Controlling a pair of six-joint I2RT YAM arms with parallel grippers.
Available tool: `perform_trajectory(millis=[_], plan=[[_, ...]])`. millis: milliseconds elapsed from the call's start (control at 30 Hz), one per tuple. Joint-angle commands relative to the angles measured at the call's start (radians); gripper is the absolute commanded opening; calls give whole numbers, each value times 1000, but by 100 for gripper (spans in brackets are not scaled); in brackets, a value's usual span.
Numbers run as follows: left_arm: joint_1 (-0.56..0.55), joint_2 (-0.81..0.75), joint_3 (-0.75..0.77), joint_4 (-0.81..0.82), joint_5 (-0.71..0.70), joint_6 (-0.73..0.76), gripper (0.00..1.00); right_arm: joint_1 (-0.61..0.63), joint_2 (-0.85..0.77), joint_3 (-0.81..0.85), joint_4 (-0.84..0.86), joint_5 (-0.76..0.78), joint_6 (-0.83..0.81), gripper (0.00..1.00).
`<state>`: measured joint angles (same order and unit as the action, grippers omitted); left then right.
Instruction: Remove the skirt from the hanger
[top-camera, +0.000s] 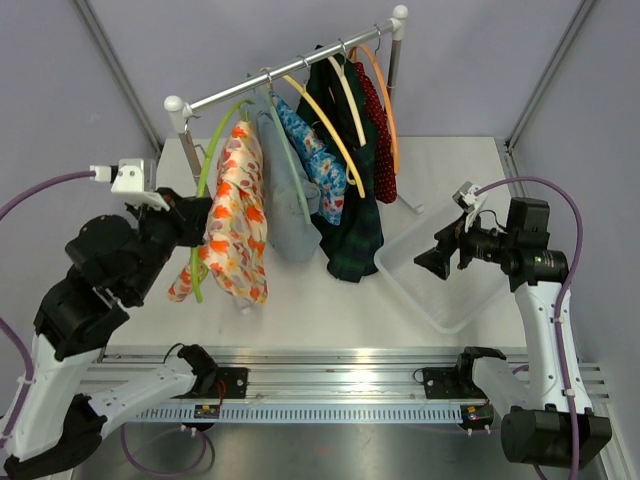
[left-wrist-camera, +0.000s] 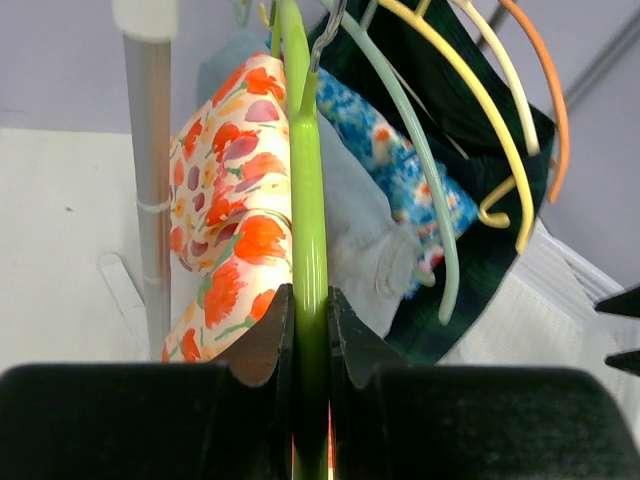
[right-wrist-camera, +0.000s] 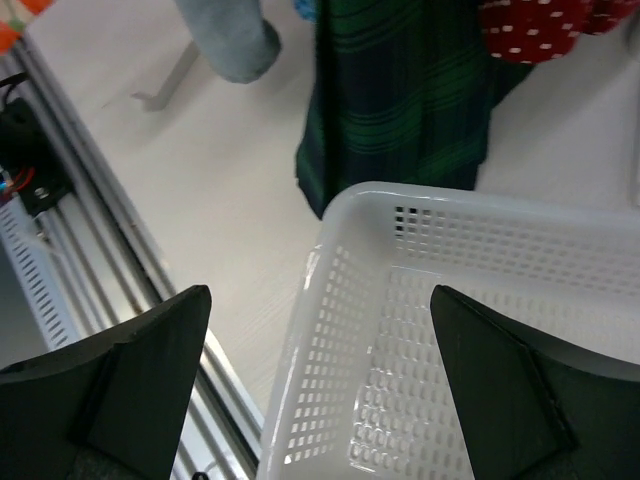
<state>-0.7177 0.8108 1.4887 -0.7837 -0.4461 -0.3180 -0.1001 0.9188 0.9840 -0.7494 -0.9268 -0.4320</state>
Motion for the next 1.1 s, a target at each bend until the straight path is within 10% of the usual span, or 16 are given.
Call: perform_trajectory(millis=[0,167,600,867,1067], plan=[[0,-108,-63,21,138,-16,0,0,12,92,-212,-223,-253,100],[-2,-234,-207,-43,274,-75,0,173,118,252,-492,-232,-432,96],[0,-314,-283,-3,371,-282,0,1089,448,569,-48,653,134,91],[0,-374,-314,-12,339,-345,0,1277,681,643,243,1135,229,90],[0,-397,-311,-31,337,-334,0,1277,700,596,415,1146,236,72]])
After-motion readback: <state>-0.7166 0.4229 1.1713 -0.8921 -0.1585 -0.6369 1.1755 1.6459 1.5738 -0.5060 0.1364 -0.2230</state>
